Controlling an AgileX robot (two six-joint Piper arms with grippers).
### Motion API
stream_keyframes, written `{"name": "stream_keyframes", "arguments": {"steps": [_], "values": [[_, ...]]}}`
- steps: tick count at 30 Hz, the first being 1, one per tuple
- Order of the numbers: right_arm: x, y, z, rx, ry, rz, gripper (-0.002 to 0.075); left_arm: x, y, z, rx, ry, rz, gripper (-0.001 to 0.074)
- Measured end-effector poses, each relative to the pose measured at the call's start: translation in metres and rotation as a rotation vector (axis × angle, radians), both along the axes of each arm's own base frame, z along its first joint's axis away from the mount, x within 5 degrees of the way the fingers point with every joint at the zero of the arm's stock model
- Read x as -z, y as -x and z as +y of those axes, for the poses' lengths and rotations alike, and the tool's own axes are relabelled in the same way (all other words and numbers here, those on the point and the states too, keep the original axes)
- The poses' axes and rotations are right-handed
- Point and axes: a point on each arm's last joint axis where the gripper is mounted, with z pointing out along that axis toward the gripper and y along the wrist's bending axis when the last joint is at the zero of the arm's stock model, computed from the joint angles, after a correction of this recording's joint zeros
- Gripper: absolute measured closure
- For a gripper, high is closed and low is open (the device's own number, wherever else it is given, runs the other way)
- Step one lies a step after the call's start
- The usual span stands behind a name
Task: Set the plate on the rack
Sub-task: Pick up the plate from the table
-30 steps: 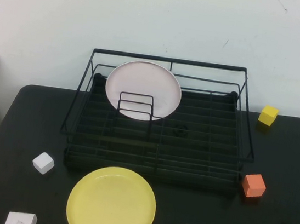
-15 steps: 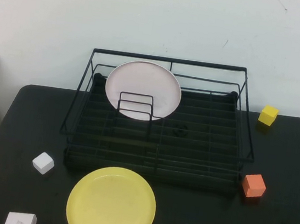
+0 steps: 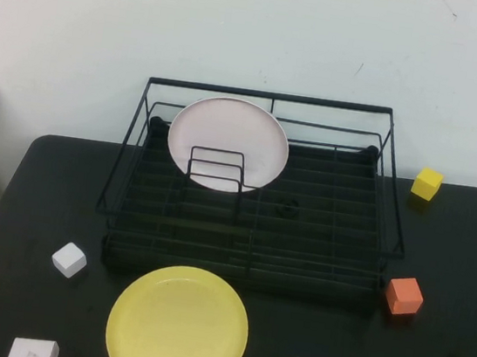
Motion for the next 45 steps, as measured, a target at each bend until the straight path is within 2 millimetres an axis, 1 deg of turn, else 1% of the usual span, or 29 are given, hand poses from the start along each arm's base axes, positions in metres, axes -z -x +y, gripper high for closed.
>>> {"name": "stream_keyframes", "arguments": {"steps": [2,5,6,9,11,14,16,19,22,23,25,27,32,33,34,36,38,45], "values": [[0.007,-0.011,0.01,0.005,-0.06,-0.042,0.0728,0.003,0.0,0.0,-0.007,0.022,0.005,0.0737],[0.017,-0.025,0.03,0.01,-0.072,-0.082,0.0728,0.005,0.0,-0.001,-0.012,0.037,0.006,0.0737],[0.02,-0.026,0.037,-0.024,-0.06,-0.096,0.0728,0.004,-0.001,0.0,-0.014,0.04,0.001,0.0737],[0.032,-0.028,0.068,-0.136,-0.024,-0.095,0.0728,0.004,-0.001,0.0,-0.018,0.042,-0.005,0.0737],[0.036,-0.031,0.091,-0.21,0.0,-0.102,0.0728,0.005,-0.001,0.0,-0.019,0.042,-0.004,0.0737],[0.035,-0.037,0.123,-0.302,0.0,-0.13,0.0728,0.005,-0.001,0.0,-0.018,0.04,-0.005,0.0737],[0.031,-0.043,0.143,-0.349,-0.017,-0.16,0.0728,0.005,-0.001,0.0,-0.018,0.04,-0.005,0.0737],[0.03,-0.057,0.162,-0.369,-0.033,-0.186,0.0728,0.005,-0.001,0.0,-0.02,0.04,-0.008,0.0737],[0.039,-0.071,0.17,-0.346,-0.035,-0.161,0.0728,0.004,-0.001,0.0,-0.021,0.04,-0.01,0.0737],[0.044,-0.074,0.172,-0.334,-0.03,-0.14,0.0725,0.004,-0.001,0.0,-0.021,0.04,-0.01,0.0737],[0.054,-0.081,0.176,-0.323,-0.026,-0.114,0.0687,0.004,-0.001,0.0,-0.021,0.042,-0.01,0.0737],[0.065,-0.085,0.179,-0.31,-0.021,-0.079,0.06,0.004,-0.001,0.0,-0.021,0.043,-0.01,0.0737],[0.095,-0.099,0.179,-0.193,0.048,0.022,0.0258,0.004,-0.001,0.0,-0.021,0.044,-0.01,0.0737],[0.1,-0.103,0.178,-0.167,0.057,0.04,0.0209,0.005,-0.001,0.0,-0.021,0.044,-0.008,0.0737],[0.104,-0.106,0.178,-0.142,0.055,0.062,0.0179,0.005,-0.001,0.0,-0.021,0.044,-0.008,0.0737],[0.109,-0.112,0.177,-0.093,0.044,0.102,0.0152,0.005,-0.001,0.0,-0.021,0.044,-0.008,0.0737],[0.115,-0.119,0.178,-0.045,0.03,0.14,0.0144,0.005,-0.001,0.0,-0.021,0.044,-0.008,0.0737],[0.132,-0.132,0.187,0.037,-0.035,0.256,0.0165,0.005,-0.001,0.0,-0.021,0.044,-0.008,0.0737]]}}
